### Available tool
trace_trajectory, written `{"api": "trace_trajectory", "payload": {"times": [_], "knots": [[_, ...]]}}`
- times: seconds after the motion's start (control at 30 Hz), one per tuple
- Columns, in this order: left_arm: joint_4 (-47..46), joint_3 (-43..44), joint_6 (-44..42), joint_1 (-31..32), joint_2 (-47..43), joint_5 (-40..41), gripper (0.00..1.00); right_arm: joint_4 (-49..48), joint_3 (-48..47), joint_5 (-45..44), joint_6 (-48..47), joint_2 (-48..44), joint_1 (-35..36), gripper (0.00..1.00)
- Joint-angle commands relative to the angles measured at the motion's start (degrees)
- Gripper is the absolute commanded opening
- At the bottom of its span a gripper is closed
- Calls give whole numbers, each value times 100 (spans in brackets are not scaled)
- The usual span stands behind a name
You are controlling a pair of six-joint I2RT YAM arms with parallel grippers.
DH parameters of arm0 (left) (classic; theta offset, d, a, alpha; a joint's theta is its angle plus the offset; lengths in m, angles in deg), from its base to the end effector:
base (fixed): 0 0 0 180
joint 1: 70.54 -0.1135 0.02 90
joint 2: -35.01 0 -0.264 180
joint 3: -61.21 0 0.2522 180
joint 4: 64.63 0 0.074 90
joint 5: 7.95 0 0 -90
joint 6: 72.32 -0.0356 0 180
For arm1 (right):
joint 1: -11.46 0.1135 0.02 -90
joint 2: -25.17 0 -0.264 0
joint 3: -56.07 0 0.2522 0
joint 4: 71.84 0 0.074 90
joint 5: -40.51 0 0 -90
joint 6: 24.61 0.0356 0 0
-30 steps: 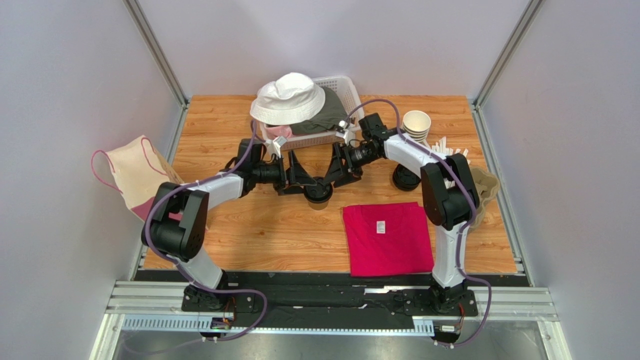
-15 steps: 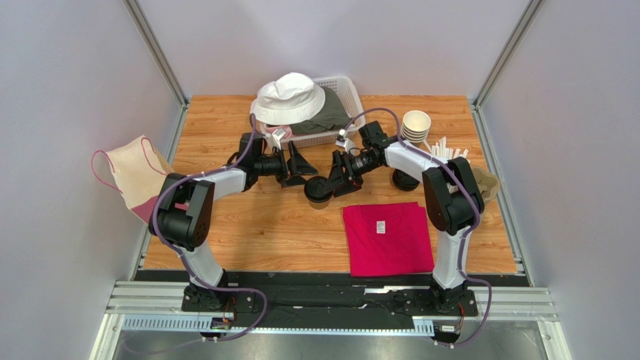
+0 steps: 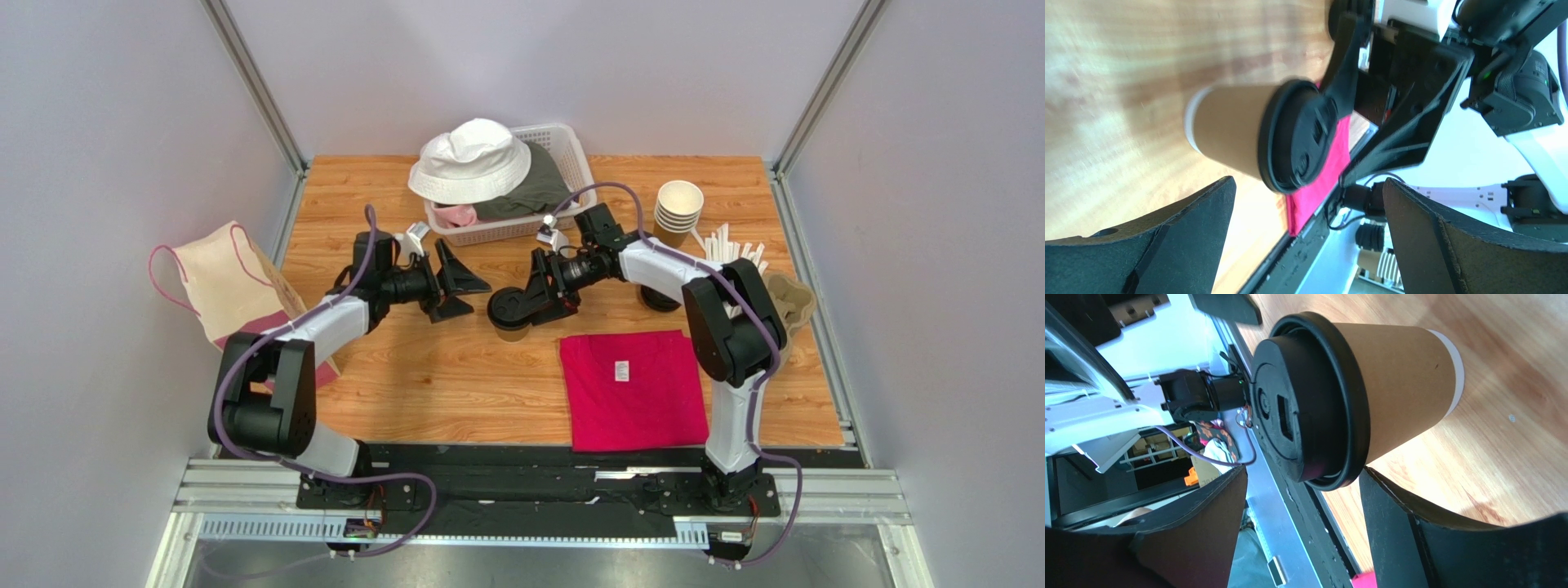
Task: Pack the takeout coffee
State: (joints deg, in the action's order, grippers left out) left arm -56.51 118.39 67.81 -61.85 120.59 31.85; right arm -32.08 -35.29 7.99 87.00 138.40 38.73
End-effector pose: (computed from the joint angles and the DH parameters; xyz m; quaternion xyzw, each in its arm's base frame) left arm 0.2917 -0.0723 0.1992 -0.1076 0.8239 -0.5301 0.1689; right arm 0.3440 0.2111 0.1802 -0.1597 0.8432 0.5133 0.0027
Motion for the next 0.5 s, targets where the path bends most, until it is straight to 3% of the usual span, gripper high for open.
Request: {"api": "trace_trajectory", "payload": {"times": [0.0, 0.2, 0.47], "knots": [[73, -176, 348, -16, -217, 97, 99, -736, -35, 80, 467, -187, 173, 72], [-331, -167, 559, -16, 107, 106, 99, -448, 8, 89, 301, -248, 253, 74], [-937, 290, 822, 89, 652, 106, 99, 703, 395, 54, -639, -749, -388, 76]]}}
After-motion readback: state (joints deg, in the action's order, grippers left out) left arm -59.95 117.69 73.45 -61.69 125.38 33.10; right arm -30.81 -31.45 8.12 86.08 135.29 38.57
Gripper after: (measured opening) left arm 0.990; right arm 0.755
